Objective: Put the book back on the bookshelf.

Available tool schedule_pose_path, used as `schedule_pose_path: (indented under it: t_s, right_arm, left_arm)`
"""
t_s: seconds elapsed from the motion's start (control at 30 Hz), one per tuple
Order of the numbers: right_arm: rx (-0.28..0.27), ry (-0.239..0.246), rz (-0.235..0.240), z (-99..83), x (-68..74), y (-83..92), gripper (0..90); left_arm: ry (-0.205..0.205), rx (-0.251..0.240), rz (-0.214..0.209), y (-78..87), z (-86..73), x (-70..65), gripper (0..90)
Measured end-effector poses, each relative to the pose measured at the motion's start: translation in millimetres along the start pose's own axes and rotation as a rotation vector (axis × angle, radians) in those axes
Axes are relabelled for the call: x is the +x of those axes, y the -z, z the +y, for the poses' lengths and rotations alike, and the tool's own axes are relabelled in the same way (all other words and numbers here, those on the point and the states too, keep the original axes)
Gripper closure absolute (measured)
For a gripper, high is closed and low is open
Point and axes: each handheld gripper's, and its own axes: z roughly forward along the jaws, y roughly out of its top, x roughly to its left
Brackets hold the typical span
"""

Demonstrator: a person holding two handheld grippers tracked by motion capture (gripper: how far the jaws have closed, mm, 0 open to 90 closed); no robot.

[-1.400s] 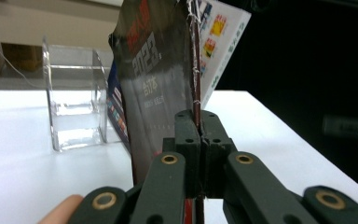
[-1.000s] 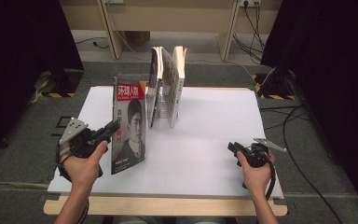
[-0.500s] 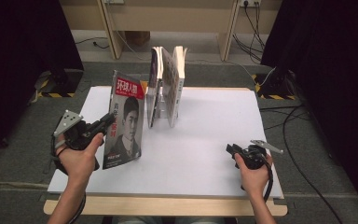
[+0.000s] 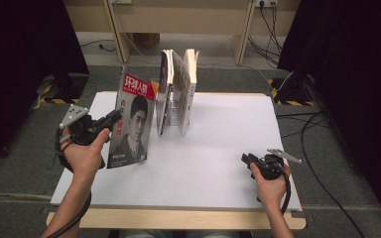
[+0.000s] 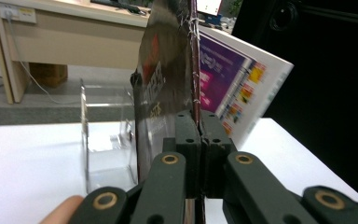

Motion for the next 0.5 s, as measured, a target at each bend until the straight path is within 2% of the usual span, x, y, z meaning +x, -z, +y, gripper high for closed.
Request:
schedule_pose_path:
  t_s: [0.27, 0.4, 0.5]
  right_arm:
    - [-0.001, -0.006, -0.001, 0.3, -2.2, 0.1, 67.2]
    - [0.000, -0.014, -0.005, 0.1, -3.4, 0.1, 67.2]
    - [-0.002, 0.004, -0.008, 0.1, -5.6, -0.8, 67.2]
  left_arm:
    - [-0.001, -0.016, 0.048, -23.2, 21.7, 11.3, 87.8]
    - [0.004, -0.014, 0.058, -33.6, 27.6, 15.5, 87.8]
    - [0.009, -0.012, 0.067, -43.1, 31.5, 17.8, 87.8]
